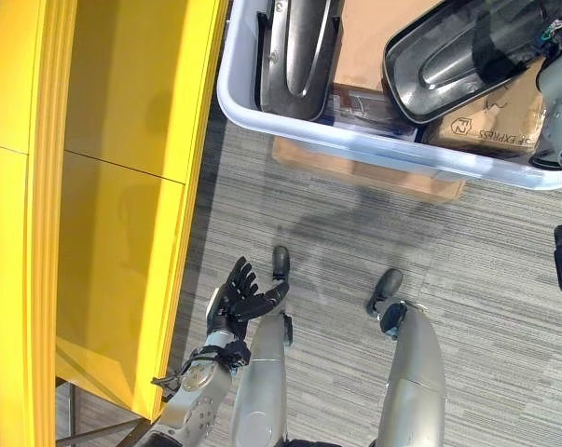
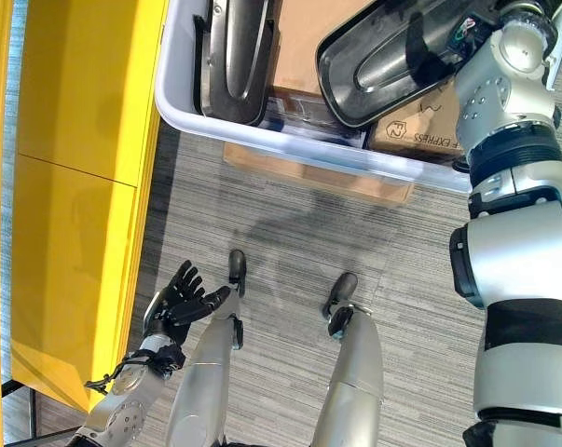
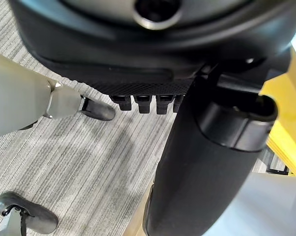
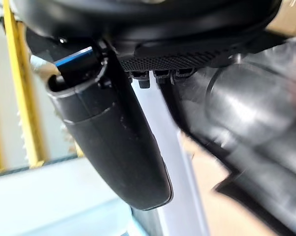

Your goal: Move parts from the plastic box to the shelf.

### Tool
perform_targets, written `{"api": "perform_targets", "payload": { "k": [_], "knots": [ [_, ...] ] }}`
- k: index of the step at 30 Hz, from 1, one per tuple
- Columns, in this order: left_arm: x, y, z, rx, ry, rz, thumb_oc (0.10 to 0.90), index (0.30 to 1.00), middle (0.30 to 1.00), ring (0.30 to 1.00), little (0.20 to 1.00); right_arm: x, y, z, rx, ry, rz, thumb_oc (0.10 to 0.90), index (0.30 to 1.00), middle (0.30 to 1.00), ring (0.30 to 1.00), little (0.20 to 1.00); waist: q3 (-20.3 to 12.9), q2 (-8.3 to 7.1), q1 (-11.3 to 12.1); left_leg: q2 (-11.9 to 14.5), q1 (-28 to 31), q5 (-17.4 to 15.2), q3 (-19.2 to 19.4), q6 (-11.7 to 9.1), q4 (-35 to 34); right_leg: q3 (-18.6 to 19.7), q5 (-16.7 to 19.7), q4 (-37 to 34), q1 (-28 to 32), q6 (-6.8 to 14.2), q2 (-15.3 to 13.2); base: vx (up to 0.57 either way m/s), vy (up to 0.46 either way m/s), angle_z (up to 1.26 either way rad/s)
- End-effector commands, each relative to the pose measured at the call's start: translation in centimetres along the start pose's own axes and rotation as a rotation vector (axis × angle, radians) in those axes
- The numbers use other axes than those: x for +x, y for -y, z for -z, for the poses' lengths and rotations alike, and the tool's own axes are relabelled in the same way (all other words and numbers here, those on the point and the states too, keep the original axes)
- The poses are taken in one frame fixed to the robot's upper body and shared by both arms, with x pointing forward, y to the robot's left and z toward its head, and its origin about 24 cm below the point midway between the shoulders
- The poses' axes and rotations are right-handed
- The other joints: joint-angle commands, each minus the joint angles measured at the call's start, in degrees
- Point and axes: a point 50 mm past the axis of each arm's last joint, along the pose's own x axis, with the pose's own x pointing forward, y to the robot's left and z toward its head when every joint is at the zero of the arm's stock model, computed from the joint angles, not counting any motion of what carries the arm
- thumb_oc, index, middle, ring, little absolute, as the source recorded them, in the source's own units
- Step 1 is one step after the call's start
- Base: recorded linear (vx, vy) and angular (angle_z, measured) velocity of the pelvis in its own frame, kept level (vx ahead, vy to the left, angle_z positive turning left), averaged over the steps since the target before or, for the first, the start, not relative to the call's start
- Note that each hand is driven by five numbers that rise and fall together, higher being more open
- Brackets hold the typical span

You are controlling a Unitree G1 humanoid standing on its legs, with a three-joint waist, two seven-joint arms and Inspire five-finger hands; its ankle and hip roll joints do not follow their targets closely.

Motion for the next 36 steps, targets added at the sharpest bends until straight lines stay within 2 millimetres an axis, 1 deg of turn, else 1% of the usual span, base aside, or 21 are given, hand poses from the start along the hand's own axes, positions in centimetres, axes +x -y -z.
{"api": "perform_targets", "payload": {
  "k": [1,8,9,10,11,12,13,15,16,17,18,19,21,25,28,29,30,32,33,35,36],
  "knots": [
    [-0.5,0.1,-1.2,-0.020,0.077,0.028,0.900,1.000,1.000,1.000,1.000,-0.9,-4.3,-10.3,0.089,0.352,-0.156,0.900,1.000,1.000,1.000,1.000,-0.3,-0.67,0.5,1.4,7.4,-10.8,-3.2,0.4,2.6,4.7,0.3,-7.3,5.4,9.2,1.3,-0.01,0.001,0.04],
    [-0.3,0.1,-1.6,-0.025,0.089,0.035,0.900,1.000,1.000,1.000,1.000,-1.9,-6.2,-11.7,0.122,0.407,-0.221,0.900,1.000,1.000,1.000,1.000,-0.3,-1.56,0.7,1.5,8.0,-10.7,-3.9,0.3,2.6,4.1,0.6,-7.6,6.7,9.3,1.1,-0.02,0.004,0.09],
    [-0.3,0.1,-1.7,-0.022,0.093,0.034,0.900,1.000,1.000,1.000,1.000,-2.1,-6.5,-12.1,0.135,0.420,-0.232,0.900,1.000,1.000,1.000,1.000,-0.3,-1.81,0.8,1.4,7.4,-9.6,-4.0,0.4,2.6,3.4,2.0,-8.0,6.4,8.8,1.1,-0.09,0.011,0.07],
    [-0.3,0.0,-1.8,-0.023,0.097,0.035,0.900,1.000,1.000,1.000,1.000,-2.1,-6.4,-12.4,0.134,0.425,-0.229,0.900,1.000,1.000,1.000,1.000,-0.3,-1.87,0.9,1.4,7.5,-9.6,-4.1,0.4,2.6,3.4,2.1,-8.1,6.6,8.8,1.1,-0.01,0.005,0.03],
    [-0.3,0.0,-1.9,-0.023,0.099,0.037,0.900,1.000,1.000,1.000,1.000,-2.1,-6.5,-12.5,0.137,0.430,-0.233,0.900,1.000,1.000,1.000,1.000,-0.3,-2.01,0.8,1.4,8.5,-10.7,-4.2,0.3,2.6,3.8,0.6,-7.7,7.5,9.3,1.1,0.00,0.007,0.04],
    [-0.3,0.0,-1.9,-0.023,0.099,0.037,0.900,1.000,1.000,1.000,1.000,-2.1,-6.5,-12.5,0.137,0.430,-0.233,0.900,1.000,1.000,1.000,1.000,-0.3,-1.96,0.9,1.4,7.6,-9.6,-4.1,0.4,2.6,3.4,2.1,-8.1,6.8,8.9,1.1,0.00,0.017,0.07],
    [-0.3,0.0,-1.9,-0.023,0.096,0.037,0.900,1.000,1.000,1.000,1.000,-2.4,-6.8,-13.0,0.137,0.449,-0.248,0.900,1.000,1.000,1.000,1.000,-0.3,-2.14,0.9,1.3,7.8,-9.6,-4.1,0.5,2.6,3.3,2.1,-8.2,7.3,8.8,1.1,-0.08,0.026,0.09],
    [-0.2,0.0,-1.9,-0.025,0.098,0.036,0.900,1.000,1.000,1.000,1.000,-2.5,-6.9,-13.3,0.145,0.458,-0.259,0.900,1.000,1.000,1.000,1.000,-0.3,-2.27,0.8,1.2,8.9,-10.7,-4.3,0.3,2.5,3.8,0.7,-7.9,8.2,9.3,1.2,0.03,0.015,0.05],
    [-0.3,0.0,-1.8,-0.024,0.096,0.039,0.900,1.000,1.000,1.000,1.000,-2.5,-6.9,-13.2,0.143,0.458,-0.262,0.900,1.000,1.000,1.000,1.000,-0.3,-2.30,0.9,1.2,8.2,-9.6,-4.2,0.4,2.6,3.3,2.1,-8.4,7.9,8.8,1.1,0.07,0.005,0.04],
    [-0.2,0.0,-1.8,-0.023,0.095,0.038,0.900,1.000,1.000,1.000,1.000,-2.5,-6.8,-13.2,0.147,0.458,-0.261,0.900,1.000,1.000,1.000,1.000,-0.3,-2.39,0.8,1.2,9.2,-10.8,-4.3,0.3,2.5,3.7,0.7,-8.1,8.8,9.3,1.1,-0.09,0.030,0.05],
    [-0.3,0.0,-1.8,-0.024,0.093,0.040,0.900,1.000,1.000,1.000,1.000,-2.5,-6.8,-12.9,0.150,0.450,-0.265,0.900,1.000,1.000,1.000,1.000,-0.3,-2.39,0.9,1.1,8.4,-9.8,-4.2,0.5,2.8,3.3,2.2,-8.5,8.4,8.9,1.0,0.08,0.015,0.02],
    [-0.2,0.1,-1.8,-0.025,0.094,0.041,0.900,1.000,1.000,1.000,1.000,-2.5,-7.0,-12.8,0.145,0.449,-0.273,0.900,1.000,1.000,1.000,1.000,-0.3,-2.49,0.8,1.0,9.3,-11.0,-4.3,0.4,2.8,3.7,0.7,-8.1,9.2,9.3,1.0,-0.09,0.030,0.01],
    [-0.1,0.1,-1.9,-0.023,0.097,0.045,0.900,1.000,1.000,1.000,1.000,-2.9,-7.6,-12.1,0.135,0.447,-0.306,0.900,1.000,1.000,1.000,1.000,-0.3,-2.66,0.7,1.0,8.6,-10.0,-4.3,0.5,3.3,3.4,2.6,-8.9,9.0,8.8,1.1,-0.05,0.017,-0.02],
    [-0.1,0.0,-2.0,-0.026,0.097,0.042,0.900,1.000,1.000,1.000,1.000,-3.6,-8.6,-11.5,0.142,0.449,-0.360,0.900,1.000,1.000,1.000,1.000,-0.3,-2.85,0.5,0.8,9.3,-10.3,-4.2,0.6,3.6,3.4,3.0,-9.5,9.9,8.9,1.1,0.00,0.016,-0.01],
    [0.0,0.1,-2.0,-0.029,0.096,0.048,0.900,1.000,1.000,1.000,1.000,-4.3,-9.3,-10.3,0.175,0.439,-0.394,0.900,1.000,1.000,1.000,1.000,-0.3,-3.19,0.2,0.7,10.0,-10.6,-4.0,0.8,3.8,3.6,3.4,-10.3,11.0,9.0,1.3,0.00,0.025,0.00],
    [0.1,0.2,-2.1,-0.030,0.100,0.048,0.900,1.000,1.000,1.000,1.000,-4.8,-9.9,-9.2,0.183,0.429,-0.417,0.900,1.000,1.000,1.000,1.000,-0.3,-3.37,-0.1,0.6,10.3,-10.8,-3.8,0.9,4.0,3.7,3.7,-10.9,11.8,9.0,1.4,0.00,0.039,-0.04],
    [0.1,0.2,-2.1,-0.029,0.099,0.047,0.900,1.000,1.000,1.000,1.000,-4.9,-9.9,-9.1,0.183,0.428,-0.415,0.900,1.000,1.000,1.000,1.000,-0.3,-3.41,-0.1,0.6,10.4,-10.8,-3.8,0.9,4.0,3.6,3.7,-11.0,11.9,9.0,1.4,-0.01,0.037,-0.04],
    [0.1,0.3,-2.0,-0.034,0.098,0.039,0.900,1.000,1.000,1.000,1.000,-5.7,-10.4,-7.6,0.193,0.419,-0.419,0.900,1.000,1.000,1.000,1.000,-0.3,-3.64,-0.6,0.5,11.1,-11.1,-3.6,1.2,4.2,3.7,4.2,-11.7,12.8,9.1,1.5,0.00,0.021,-0.02],
    [0.2,0.3,-2.1,-0.032,0.100,0.032,0.900,1.000,1.000,1.000,1.000,-6.5,-10.9,-7.0,0.178,0.424,-0.448,0.900,1.000,1.000,1.000,1.000,-0.3,-3.93,-1.0,0.5,11.4,-11.3,-3.4,1.3,4.2,3.7,4.6,-12.2,13.3,9.2,1.5,0.00,0.038,-0.05],
    [0.3,0.2,-2.2,-0.022,0.104,0.025,0.900,1.000,1.000,1.000,1.000,-7.8,-11.5,-6.9,0.143,0.475,-0.467,0.900,1.000,1.000,1.000,1.000,-0.3,-4.29,-1.6,0.4,11.6,-11.6,-3.3,1.4,4.3,3.6,5.0,-12.7,13.9,9.3,1.5,0.00,0.043,-0.07],
    [0.4,0.3,-2.2,-0.019,0.104,0.019,0.900,1.000,1.000,1.000,1.000,-8.3,-11.5,-5.9,0.107,0.476,-0.460,0.900,1.000,1.000,1.000,1.000,-0.3,-4.58,-2.0,0.2,11.9,-11.8,-3.1,1.6,4.5,3.7,5.3,-13.3,14.5,9.4,1.5,0.00,0.041,-0.05]
  ]
}}
